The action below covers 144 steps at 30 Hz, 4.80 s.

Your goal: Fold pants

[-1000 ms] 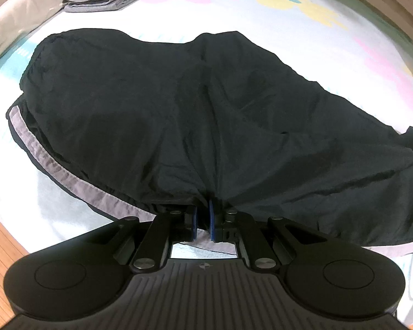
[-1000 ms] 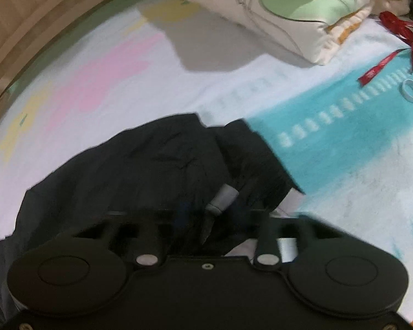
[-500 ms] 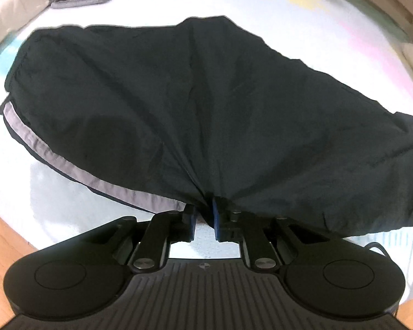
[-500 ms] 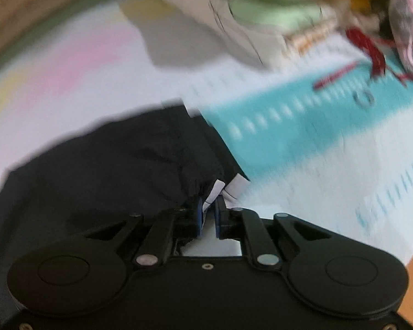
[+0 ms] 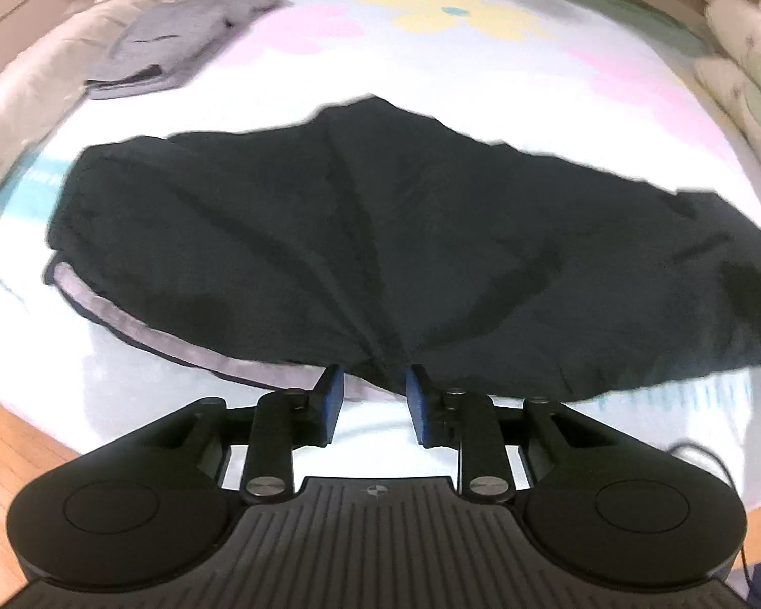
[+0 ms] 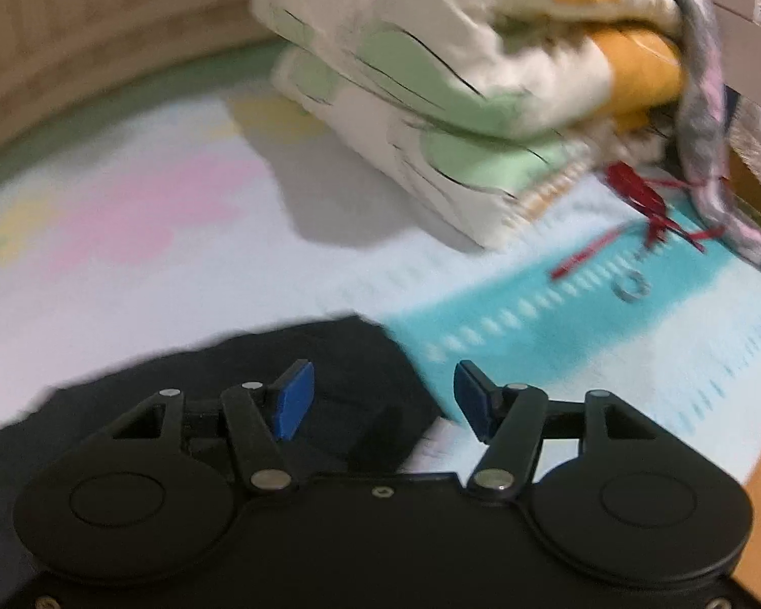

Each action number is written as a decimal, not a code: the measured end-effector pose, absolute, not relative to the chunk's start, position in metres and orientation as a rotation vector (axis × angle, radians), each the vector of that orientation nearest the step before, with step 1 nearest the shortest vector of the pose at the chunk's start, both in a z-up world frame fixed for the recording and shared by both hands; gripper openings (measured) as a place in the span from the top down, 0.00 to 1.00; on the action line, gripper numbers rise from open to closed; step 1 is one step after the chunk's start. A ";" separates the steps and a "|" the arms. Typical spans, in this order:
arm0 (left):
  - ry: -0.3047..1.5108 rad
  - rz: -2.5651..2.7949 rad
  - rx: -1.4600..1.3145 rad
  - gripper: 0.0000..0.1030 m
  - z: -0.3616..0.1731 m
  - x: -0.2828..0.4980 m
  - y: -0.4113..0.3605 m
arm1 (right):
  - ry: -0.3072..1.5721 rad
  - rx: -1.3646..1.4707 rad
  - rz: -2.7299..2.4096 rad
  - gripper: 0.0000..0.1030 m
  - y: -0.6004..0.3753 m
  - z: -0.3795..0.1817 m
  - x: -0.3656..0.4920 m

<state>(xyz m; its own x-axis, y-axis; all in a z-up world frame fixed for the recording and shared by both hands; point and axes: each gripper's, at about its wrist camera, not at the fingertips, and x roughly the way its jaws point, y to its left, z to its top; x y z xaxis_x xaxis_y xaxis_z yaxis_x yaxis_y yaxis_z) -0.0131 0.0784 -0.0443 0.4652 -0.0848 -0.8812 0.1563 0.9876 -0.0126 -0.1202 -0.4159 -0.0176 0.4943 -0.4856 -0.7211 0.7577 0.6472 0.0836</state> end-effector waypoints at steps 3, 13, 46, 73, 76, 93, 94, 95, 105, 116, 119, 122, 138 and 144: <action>1.041 -0.057 0.109 0.74 -0.037 -0.001 0.098 | 0.687 0.407 -0.614 0.36 -0.384 -0.006 -0.096; 1.000 0.188 0.127 0.71 -0.006 0.030 0.210 | 0.676 0.145 0.107 0.47 -0.178 -0.005 0.001; 0.951 0.349 -0.229 0.66 -0.008 0.030 0.320 | 0.591 -0.367 0.643 0.91 0.141 -0.084 0.052; 1.085 0.013 0.103 0.65 -0.070 0.062 0.111 | 0.874 -0.120 0.087 0.49 -0.173 -0.074 -0.002; 1.153 0.150 0.150 0.63 -0.096 0.074 0.114 | 0.929 -0.188 -0.013 0.49 -0.200 -0.090 -0.012; 0.949 -0.063 0.082 0.59 -0.046 0.057 0.010 | 0.821 0.337 -0.388 0.29 -0.435 -0.031 -0.105; 0.957 -0.118 0.088 0.59 -0.048 0.055 -0.003 | 0.825 0.371 -0.422 0.27 -0.449 -0.034 -0.114; 0.966 -0.169 0.098 0.59 -0.052 0.053 -0.017 | 0.823 0.418 -0.455 0.27 -0.462 -0.037 -0.122; 1.020 -0.386 0.223 0.59 -0.088 0.040 -0.102 | 0.867 0.689 -0.496 0.24 -0.524 -0.085 -0.166; 1.102 -0.358 0.222 0.58 -0.117 0.054 -0.119 | 0.859 0.689 -0.360 0.74 -0.524 -0.091 -0.174; 1.087 -0.332 0.184 0.59 -0.109 0.057 -0.118 | 0.803 0.756 -0.361 0.85 -0.533 -0.078 -0.185; 1.042 -0.350 0.146 0.59 -0.094 0.061 -0.126 | 0.755 0.746 -0.341 0.86 -0.530 -0.059 -0.187; 1.074 -0.351 0.190 0.54 -0.111 0.057 -0.176 | 0.660 0.803 -0.273 0.87 -0.498 -0.009 -0.157; 0.992 -0.178 0.088 0.54 -0.067 0.072 -0.102 | 0.582 0.819 -0.076 0.86 -0.439 0.026 -0.113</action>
